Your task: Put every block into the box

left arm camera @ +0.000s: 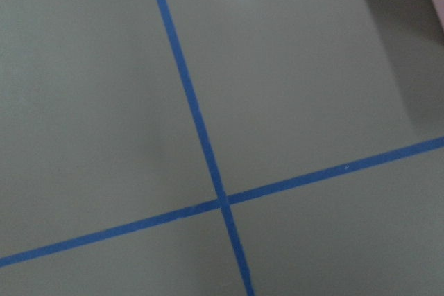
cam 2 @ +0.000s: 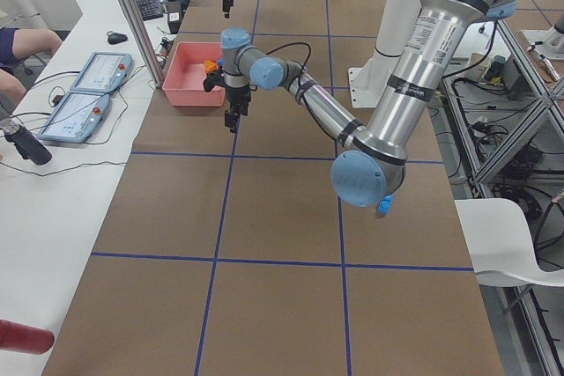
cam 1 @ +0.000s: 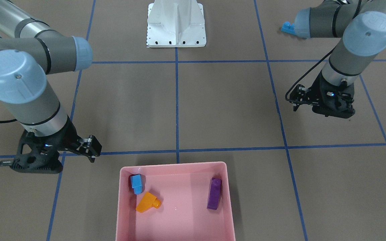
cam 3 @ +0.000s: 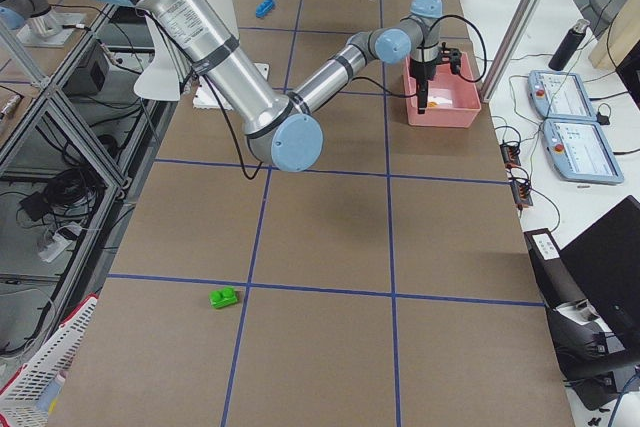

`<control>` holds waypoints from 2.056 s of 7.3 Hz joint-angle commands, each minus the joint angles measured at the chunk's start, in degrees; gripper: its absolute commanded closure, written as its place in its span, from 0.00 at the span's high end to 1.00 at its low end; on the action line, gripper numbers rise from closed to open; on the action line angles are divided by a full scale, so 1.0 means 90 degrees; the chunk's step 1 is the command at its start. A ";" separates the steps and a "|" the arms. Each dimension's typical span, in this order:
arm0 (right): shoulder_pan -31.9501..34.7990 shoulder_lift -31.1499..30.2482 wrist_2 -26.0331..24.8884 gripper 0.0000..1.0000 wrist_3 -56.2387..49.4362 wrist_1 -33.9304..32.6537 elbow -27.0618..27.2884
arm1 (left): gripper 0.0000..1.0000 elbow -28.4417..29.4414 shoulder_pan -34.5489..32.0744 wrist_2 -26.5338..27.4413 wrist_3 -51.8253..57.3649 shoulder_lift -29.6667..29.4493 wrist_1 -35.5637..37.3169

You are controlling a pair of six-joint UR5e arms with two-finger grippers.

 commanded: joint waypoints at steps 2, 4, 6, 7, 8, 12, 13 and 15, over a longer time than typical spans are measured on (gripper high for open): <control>0.0299 -0.2224 0.0233 0.99 -0.0709 -0.0023 0.2104 | 1.00 -0.1100 0.0003 -0.0001 0.0273 0.1754 -0.0608; 0.0398 -0.2940 0.0233 0.99 -0.0994 0.0016 0.2625 | 1.00 -0.1169 0.0080 -0.0011 0.0334 0.3100 -0.2216; 0.0398 -0.3410 0.0233 0.99 -0.1072 0.0036 0.3084 | 1.00 -0.1159 0.0869 -0.0050 0.0588 0.3321 -0.2995; 0.0407 -0.3528 0.0233 0.99 -0.1072 0.0045 0.3173 | 1.00 -0.1198 0.1249 -0.0030 0.0636 0.3727 -0.3209; 0.0407 -0.3694 0.0233 0.99 -0.1082 0.0055 0.3280 | 1.00 -0.1199 0.1814 0.0018 0.0637 0.4099 -0.3685; 0.0407 -0.3871 0.0233 0.99 -0.1073 0.0046 0.3477 | 1.00 -0.1238 0.3427 0.0038 0.0646 0.5691 -0.5454; 0.0407 -0.3881 0.0233 0.99 -0.1072 0.0046 0.3487 | 1.00 -0.1247 0.3827 0.0057 0.0569 0.5829 -0.5621; 0.0407 -0.3881 0.0233 0.99 -0.1072 0.0046 0.3477 | 1.00 -0.1238 0.5035 0.0979 0.0558 0.6093 -0.5701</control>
